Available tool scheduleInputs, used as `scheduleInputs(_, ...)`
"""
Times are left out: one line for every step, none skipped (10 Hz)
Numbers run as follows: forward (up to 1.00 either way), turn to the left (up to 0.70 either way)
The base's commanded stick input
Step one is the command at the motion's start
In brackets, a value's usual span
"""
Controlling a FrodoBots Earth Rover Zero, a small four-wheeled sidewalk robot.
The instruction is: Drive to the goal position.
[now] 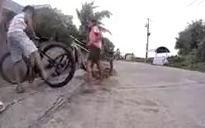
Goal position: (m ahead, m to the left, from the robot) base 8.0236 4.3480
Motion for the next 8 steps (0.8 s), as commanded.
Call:
scheduleInputs(0.7, 0.0)
scheduleInputs(0.7, 0.0)
scheduleInputs(0.61, 0.0)
scheduleInputs(0.14, 0.0)
scheduleInputs(0.0, 0.0)
scheduleInputs(0.0, 0.0)
scheduleInputs(0.0, -0.16)
scheduleInputs(0.0, -0.37)
